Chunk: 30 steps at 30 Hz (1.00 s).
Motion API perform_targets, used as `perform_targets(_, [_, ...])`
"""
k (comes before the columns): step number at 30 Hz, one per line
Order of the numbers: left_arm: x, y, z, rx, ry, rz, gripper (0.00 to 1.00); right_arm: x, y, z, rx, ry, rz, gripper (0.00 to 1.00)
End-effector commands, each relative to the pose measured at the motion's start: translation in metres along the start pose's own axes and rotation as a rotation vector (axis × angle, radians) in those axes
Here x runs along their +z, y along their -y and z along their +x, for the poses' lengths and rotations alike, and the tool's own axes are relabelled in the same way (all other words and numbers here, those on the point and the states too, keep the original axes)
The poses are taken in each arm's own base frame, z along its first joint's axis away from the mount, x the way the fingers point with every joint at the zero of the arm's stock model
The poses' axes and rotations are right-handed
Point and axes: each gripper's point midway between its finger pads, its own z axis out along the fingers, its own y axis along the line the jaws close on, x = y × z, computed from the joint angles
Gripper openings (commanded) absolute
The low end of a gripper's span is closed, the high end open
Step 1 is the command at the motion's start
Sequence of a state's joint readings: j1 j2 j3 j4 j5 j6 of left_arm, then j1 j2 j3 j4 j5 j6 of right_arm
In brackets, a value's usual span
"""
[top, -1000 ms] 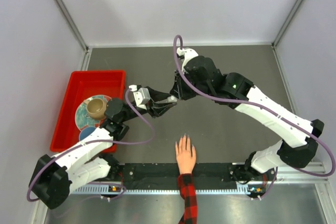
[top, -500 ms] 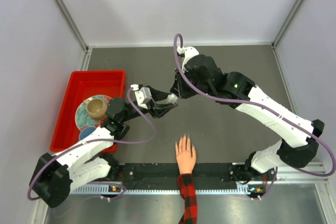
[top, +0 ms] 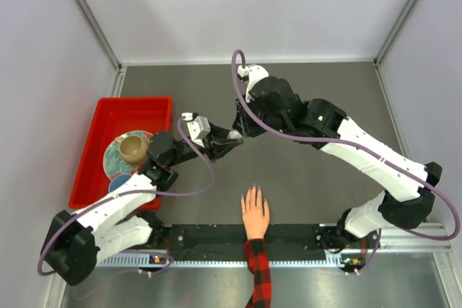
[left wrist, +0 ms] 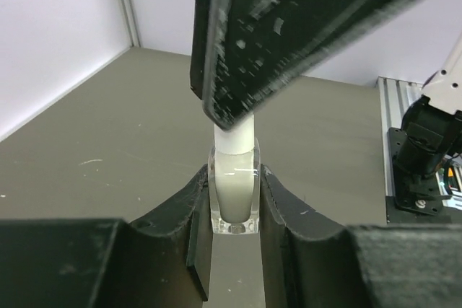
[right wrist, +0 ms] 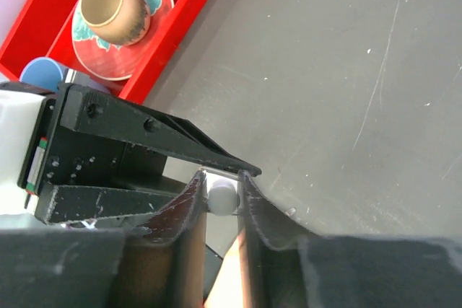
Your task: Paint the nails
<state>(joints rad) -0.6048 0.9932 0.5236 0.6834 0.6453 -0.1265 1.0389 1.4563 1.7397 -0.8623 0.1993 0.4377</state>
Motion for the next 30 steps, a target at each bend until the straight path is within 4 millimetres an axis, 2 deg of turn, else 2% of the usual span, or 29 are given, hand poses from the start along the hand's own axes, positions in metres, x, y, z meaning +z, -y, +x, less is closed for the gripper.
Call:
perform_targets(1, [0.007,-0.009,-0.040,0.041,0.070,-0.048,0.00,-0.012,-0.005,-0.010,-0.045,0.016,-0.002,0.50])
perform_targets(2, [0.006,-0.011,-0.036,0.025,0.044,-0.065,0.00,-0.018,-0.003,-0.014,-0.053,0.020,0.006,0.67])
perform_targets(3, [0.007,-0.015,-0.041,0.036,0.046,-0.082,0.00,-0.019,-0.001,-0.013,-0.069,0.007,0.016,0.73])
perform_targets(4, [0.006,-0.018,-0.044,0.039,0.047,-0.104,0.00,-0.020,0.005,-0.004,-0.089,-0.043,0.043,0.75])
perform_targets(5, [0.005,-0.023,-0.047,0.044,0.056,-0.138,0.00,-0.028,0.002,-0.015,-0.082,-0.025,0.038,0.78])
perform_targets(6, [0.004,-0.025,-0.048,0.053,0.058,-0.152,0.00,-0.022,0.003,-0.012,-0.075,-0.054,0.060,0.78])
perform_targets(8, [0.001,-0.028,-0.051,0.079,0.068,-0.172,0.00,-0.027,0.004,-0.019,-0.051,-0.048,0.085,0.77])
perform_targets(10, [0.000,-0.030,-0.049,0.087,0.063,-0.187,0.00,-0.026,0.003,-0.024,0.018,-0.031,0.102,0.68])
perform_targets(11, [-0.001,-0.031,-0.049,0.091,0.064,-0.196,0.00,-0.023,-0.001,-0.028,0.042,-0.014,0.087,0.52])
perform_targets(13, [-0.003,-0.034,-0.047,0.103,0.056,-0.216,0.00,-0.018,-0.008,-0.029,0.069,-0.011,0.060,0.41])
perform_targets(19, [-0.006,-0.034,-0.047,0.125,0.046,-0.222,0.00,-0.007,-0.011,-0.037,0.062,-0.002,0.080,0.38])
perform_targets(27, [-0.008,-0.031,-0.044,0.151,0.024,-0.208,0.00,0.008,-0.014,-0.033,0.039,-0.016,0.074,0.36])
perform_targets(29, [-0.007,-0.028,-0.043,0.150,0.021,-0.193,0.00,0.009,-0.015,-0.033,0.025,-0.016,0.069,0.25])
perform_targets(30, [-0.007,-0.027,-0.043,0.150,0.020,-0.188,0.00,0.009,-0.015,-0.032,0.022,-0.019,0.063,0.15])
